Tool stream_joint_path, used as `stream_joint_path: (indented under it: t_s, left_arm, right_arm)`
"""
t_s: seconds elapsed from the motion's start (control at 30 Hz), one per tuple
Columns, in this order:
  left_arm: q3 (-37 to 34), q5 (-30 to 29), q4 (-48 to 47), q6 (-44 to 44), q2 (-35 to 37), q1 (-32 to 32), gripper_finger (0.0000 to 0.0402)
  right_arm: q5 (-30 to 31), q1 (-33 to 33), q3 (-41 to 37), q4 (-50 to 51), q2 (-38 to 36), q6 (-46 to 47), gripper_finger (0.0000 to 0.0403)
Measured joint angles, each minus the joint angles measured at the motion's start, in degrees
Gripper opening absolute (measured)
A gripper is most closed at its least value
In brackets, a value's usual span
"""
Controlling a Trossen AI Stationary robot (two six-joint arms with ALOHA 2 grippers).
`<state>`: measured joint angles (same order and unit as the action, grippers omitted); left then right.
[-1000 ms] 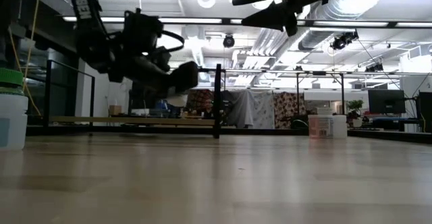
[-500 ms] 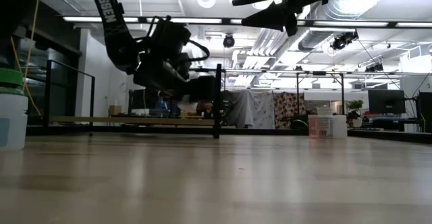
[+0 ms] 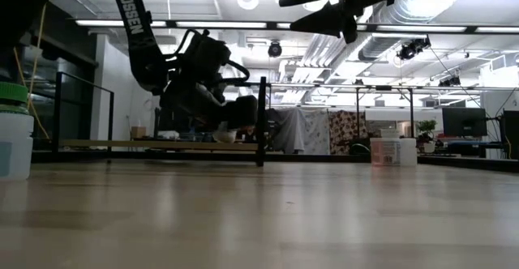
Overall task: Pick and place medicine bottles onto shelf by color
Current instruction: Put the top medium white pill bottle on the shelf
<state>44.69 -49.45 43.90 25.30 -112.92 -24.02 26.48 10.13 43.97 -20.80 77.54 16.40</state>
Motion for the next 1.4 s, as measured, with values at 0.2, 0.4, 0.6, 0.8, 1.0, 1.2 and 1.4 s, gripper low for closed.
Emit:
stream_joint_path:
  t_s: [0.2,0.4,0.6,0.8,1.0,1.2,1.4]
  left_arm:
    - [0.0,0.2,-0.2,0.1,0.0,0.9,0.0203]
    - [0.0,0.9,-0.9,0.1,-0.1,1.2,0.0219]
    - [-0.1,2.5,-1.1,-0.7,-0.2,1.2,0.0231]
    - [-0.2,3.0,-1.7,-3.6,0.5,1.2,0.0242]
    - [-0.2,4.1,-7.4,-6.3,4.2,1.0,0.0243]
    - [-0.1,4.5,-15.8,-7.5,9.3,0.8,0.0243]
    - [-0.1,4.5,-22.9,-7.5,15.0,0.8,0.0243]
  right_arm:
    - [0.0,0.0,0.0,0.0,0.0,0.0,0.0273]
    - [0.0,0.0,0.0,0.0,0.0,0.0,0.0273]
    - [0.0,0.0,0.0,0.0,0.0,0.0,0.0273]
    - [0.0,0.0,0.0,0.0,0.0,0.0,0.0273]
    - [0.0,0.0,0.0,0.0,0.0,0.0,0.0273]
    - [0.0,0.0,0.0,0.0,0.0,0.0,0.0273]
    - [0.0,0.0,0.0,0.0,0.0,0.0,0.0273]
